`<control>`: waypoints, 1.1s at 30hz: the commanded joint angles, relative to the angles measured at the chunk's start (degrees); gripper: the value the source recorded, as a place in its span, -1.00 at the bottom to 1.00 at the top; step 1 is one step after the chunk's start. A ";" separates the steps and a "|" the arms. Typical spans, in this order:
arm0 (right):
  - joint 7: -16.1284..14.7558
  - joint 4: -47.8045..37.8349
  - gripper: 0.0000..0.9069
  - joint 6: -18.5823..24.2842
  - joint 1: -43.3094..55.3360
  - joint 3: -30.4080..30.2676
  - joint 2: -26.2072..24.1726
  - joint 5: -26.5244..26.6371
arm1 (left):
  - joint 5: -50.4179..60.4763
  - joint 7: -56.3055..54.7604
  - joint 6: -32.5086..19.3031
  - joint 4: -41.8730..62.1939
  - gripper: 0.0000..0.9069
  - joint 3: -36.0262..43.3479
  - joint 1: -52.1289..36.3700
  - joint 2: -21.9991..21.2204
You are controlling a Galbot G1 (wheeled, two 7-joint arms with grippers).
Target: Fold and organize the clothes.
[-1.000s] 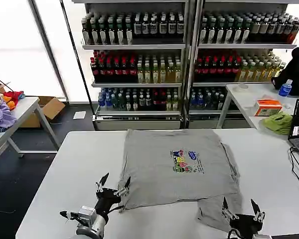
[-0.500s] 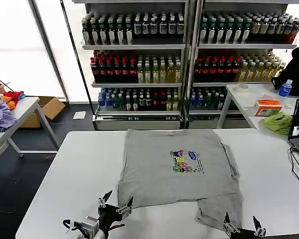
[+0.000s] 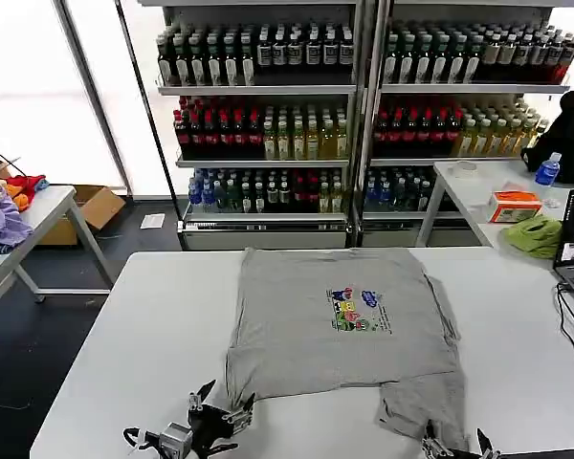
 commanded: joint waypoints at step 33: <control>-4.53 -2.60 -1.00 4.60 3.13 -0.30 0.39 -4.12 | -1.60 1.14 -10.42 5.31 -1.00 -0.33 -5.04 -2.66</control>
